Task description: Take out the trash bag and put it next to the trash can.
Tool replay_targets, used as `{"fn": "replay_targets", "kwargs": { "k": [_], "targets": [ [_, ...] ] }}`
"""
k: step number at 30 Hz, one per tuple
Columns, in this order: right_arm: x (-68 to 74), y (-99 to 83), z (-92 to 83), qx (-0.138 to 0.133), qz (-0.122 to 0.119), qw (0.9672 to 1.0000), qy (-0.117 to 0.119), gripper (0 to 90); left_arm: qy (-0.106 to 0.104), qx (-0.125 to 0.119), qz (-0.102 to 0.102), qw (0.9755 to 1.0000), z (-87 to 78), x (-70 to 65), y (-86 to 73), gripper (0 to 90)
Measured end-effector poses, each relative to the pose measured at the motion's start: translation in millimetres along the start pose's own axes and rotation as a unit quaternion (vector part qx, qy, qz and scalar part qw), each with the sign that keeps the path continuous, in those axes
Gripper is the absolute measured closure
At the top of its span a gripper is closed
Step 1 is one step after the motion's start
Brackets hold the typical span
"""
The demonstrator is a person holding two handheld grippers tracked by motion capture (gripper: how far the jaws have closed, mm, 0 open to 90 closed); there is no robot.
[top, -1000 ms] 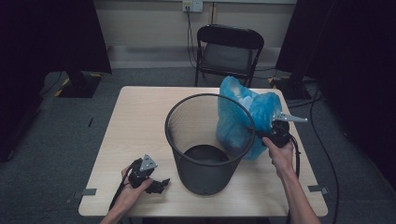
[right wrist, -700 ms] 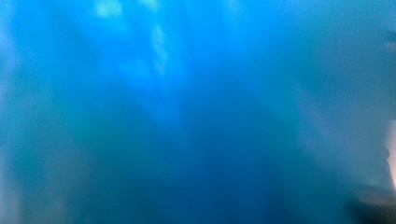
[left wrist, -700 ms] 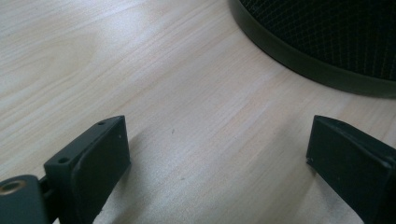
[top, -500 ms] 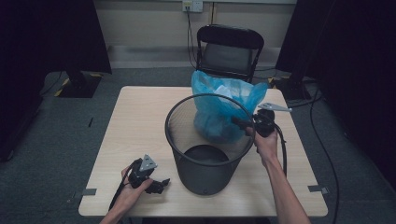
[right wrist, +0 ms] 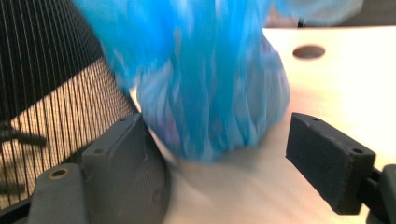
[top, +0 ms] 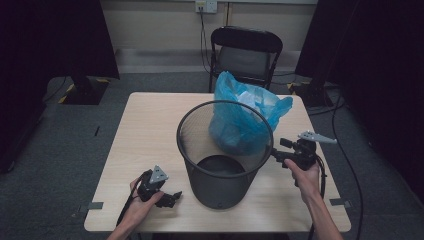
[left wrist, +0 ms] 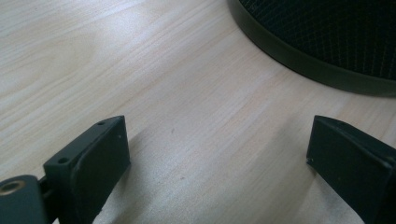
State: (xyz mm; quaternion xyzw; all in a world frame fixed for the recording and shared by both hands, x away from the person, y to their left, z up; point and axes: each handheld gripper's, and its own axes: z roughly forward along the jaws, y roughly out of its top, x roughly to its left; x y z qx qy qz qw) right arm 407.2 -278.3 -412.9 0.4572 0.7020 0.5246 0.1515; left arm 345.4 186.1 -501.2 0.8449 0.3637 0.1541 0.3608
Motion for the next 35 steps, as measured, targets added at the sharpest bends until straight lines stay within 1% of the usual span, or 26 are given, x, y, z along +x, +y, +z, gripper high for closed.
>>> {"fn": "replay_targets", "kwargs": {
  "k": [2, 4, 6, 7, 9, 10, 12, 13, 15, 16, 18, 20, 22, 23, 24, 25, 26, 27, 28, 33, 35],
  "targets": [
    [0.3, -11.8, -2.6, 0.012, 0.001, 0.9999, 0.0, 19.1, 0.003, 0.001, 0.0, 1.0, -0.2, 0.2, 0.1, 5.1],
    [2.7, -23.9, -4.3, 0.031, -0.005, 0.9994, -0.011, 17.7, 0.01, 0.0, -0.008, 0.9999, -0.2, 1.0, 0.0, 5.2],
    [3.3, -35.9, -6.8, 0.043, -0.005, 0.9988, -0.021, 17.6, 0.016, 0.0, -0.019, 0.9997, 0.0, 2.1, 0.1, 5.2],
    [2.9, -40.2, -7.7, 0.047, -0.005, 0.9986, -0.024, 17.5, 0.021, 0.0, -0.021, 0.9996, 0.1, 2.7, 0.2, 5.2],
    [1.3, -50.9, -9.7, 0.055, -0.004, 0.9978, -0.035, 16.9, 0.022, 0.002, -0.02, 0.9995, 0.0, 3.0, 0.3, 5.1],
    [-0.4, -57.0, -10.9, 0.063, -0.004, 0.997, -0.045, 16.8, 0.022, 0.002, -0.02, 0.9995, 0.0, 3.0, 0.3, 5.0],
    [-3.5, -65.4, -12.2, 0.073, 0.001, 0.9958, -0.056, 16.6, 0.025, 0.003, -0.02, 0.9995, 0.2, 2.9, 0.5, 4.5],
    [-5.1, -71.0, -12.7, 0.084, 0.001, 0.9944, -0.064, 16.6, 0.025, 0.002, -0.022, 0.9994, 0.6, 2.7, 0.5, 4.0],
    [-7.0, -77.2, -13.8, 0.094, -0.002, 0.9927, -0.076, 16.6, 0.027, 0.005, -0.022, 0.9994, 1.0, 3.6, 1.0, 2.7],
    [-8.1, -79.6, -15.3, 0.095, -0.002, 0.9921, -0.082, 16.7, 0.027, 0.004, -0.025, 0.9993, 1.6, 3.5, 0.9, 2.1],
    [-10.5, -85.0, -16.8, 0.101, 0.002, 0.9908, -0.09, 16.6, 0.029, 0.009, -0.027, 0.9992, 1.7, 4.1, 1.1, 0.7],
    [-10.6, -91.4, -16.1, 0.116, -0.003, 0.9877, -0.105, 16.8, 0.03, 0.009, -0.027, 0.9991, 1.7, 4.9, 1.3, 0.1],
    [-8.9, -98.1, -15.8, 0.13, -0.001, 0.9853, -0.11, 16.6, 0.033, 0.009, -0.03, 0.999, 1.7, 5.1, 1.2, 0.1],
    [-6.4, -99.7, -16.2, 0.131, -0.009, 0.9841, -0.12, 16.5, 0.031, 0.009, -0.03, 0.999, 2.0, 5.8, 1.3, 0.0],
    [-2.3, -101.8, -15.7, 0.13, -0.018, 0.982, -0.136, 16.4, 0.032, 0.009, -0.031, 0.999, 2.1, 6.0, 1.4, 0.0],
    [0.2, -103.9, -15.0, 0.126, -0.025, 0.9812, -0.144, 16.3, 0.033, 0.008, -0.031, 0.9989, 2.4, 6.3, 1.6, 0.0],
    [3.7, -105.8, -13.9, 0.129, -0.039, 0.9785, -0.157, 16.3, 0.033, 0.008, -0.031, 0.9989, 2.5, 6.4, 1.6, 0.0],
    [6.8, -106.4, -12.6, 0.134, -0.047, 0.9757, -0.167, 15.9, 0.033, 0.008, -0.032, 0.9989, 2.6, 6.3, 1.6, 0.0],
    [8.5, -106.6, -11.4, 0.135, -0.051, 0.9743, -0.173, 15.6, 0.033, 0.008, -0.032, 0.9989, 2.6, 6.4, 1.7, 0.0],
    [8.4, -106.4, -11.0, 0.136, -0.05, 0.9745, -0.172, 15.3, 0.034, 0.01, -0.03, 0.9989, 2.6, 7.5, 2.1, 0.0],
    [6.9, -105.4, -9.6, 0.137, -0.051, 0.975, -0.168, 14.3, 0.036, 0.008, -0.036, 0.9987, 3.5, 7.5, 2.5, 0.0]
  ]
}}
